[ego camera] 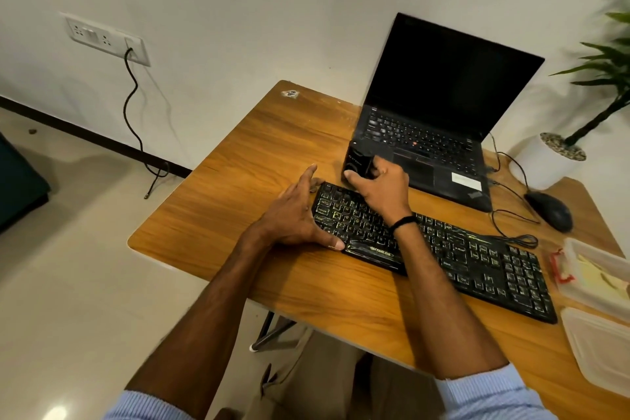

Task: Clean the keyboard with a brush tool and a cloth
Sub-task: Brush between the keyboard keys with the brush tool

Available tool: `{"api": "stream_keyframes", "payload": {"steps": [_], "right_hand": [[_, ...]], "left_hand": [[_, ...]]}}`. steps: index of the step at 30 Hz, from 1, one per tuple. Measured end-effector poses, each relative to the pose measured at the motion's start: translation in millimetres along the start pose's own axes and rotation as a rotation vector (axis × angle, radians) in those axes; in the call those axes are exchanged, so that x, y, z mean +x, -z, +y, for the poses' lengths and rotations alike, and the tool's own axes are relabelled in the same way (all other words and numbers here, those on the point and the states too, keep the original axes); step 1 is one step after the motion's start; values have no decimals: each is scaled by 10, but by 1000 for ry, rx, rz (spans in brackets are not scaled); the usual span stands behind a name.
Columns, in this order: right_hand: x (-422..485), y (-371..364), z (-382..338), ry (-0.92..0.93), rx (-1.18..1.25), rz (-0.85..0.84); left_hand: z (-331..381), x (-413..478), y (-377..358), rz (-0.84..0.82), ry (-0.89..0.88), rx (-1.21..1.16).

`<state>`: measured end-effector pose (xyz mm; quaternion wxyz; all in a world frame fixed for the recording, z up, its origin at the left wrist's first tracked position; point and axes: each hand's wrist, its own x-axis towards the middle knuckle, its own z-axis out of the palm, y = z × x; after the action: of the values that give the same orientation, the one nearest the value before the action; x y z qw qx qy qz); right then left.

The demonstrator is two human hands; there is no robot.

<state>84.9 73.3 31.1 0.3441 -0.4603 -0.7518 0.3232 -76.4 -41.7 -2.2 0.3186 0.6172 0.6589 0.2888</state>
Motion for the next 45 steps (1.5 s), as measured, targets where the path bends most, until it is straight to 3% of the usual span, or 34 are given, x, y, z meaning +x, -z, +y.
{"api": "stream_keyframes", "payload": {"steps": [2, 5, 9, 12, 17, 20, 22, 27, 30, 33, 36, 39, 43, 45], "right_hand": [[-14, 10, 3, 7, 30, -59], [-14, 85, 5, -10, -52, -1], [-46, 188, 90, -88, 62, -50], [-67, 294, 165, -81, -59, 27], [-122, 407, 218, -143, 138, -14], [-125, 459, 243, -142, 63, 43], [-163, 435, 211, -156, 158, -22], [-195, 318, 182, -100, 18, 97], [-201, 234, 128, -84, 66, 41], [-206, 215, 92, -37, -36, 135], [-202, 181, 89, -80, 42, 52], [-189, 139, 75, -59, -3, 120], [-157, 80, 41, -60, 64, 11], [-134, 65, 38, -46, 12, 59]], "left_hand": [[-2, -5, 3, 0, 1, -1], [-7, 7, 11, -2, 4, -5], [-35, 5, 0, -4, 2, -3], [-31, 12, 0, -6, -5, 0], [-32, 13, 6, -1, -8, 0], [-25, 15, 4, -1, -5, 3], [-21, 12, 3, 2, -4, 7], [-18, 12, -1, 2, -5, 4], [-35, 7, -3, 11, -9, 10], [-46, 21, -9, 7, -12, 17], [-62, 31, -16, 9, -16, 19], [-65, 37, -10, 2, -13, 17], [-64, 35, -22, 11, -10, 29], [-62, 37, -24, 11, -15, 29]]}}
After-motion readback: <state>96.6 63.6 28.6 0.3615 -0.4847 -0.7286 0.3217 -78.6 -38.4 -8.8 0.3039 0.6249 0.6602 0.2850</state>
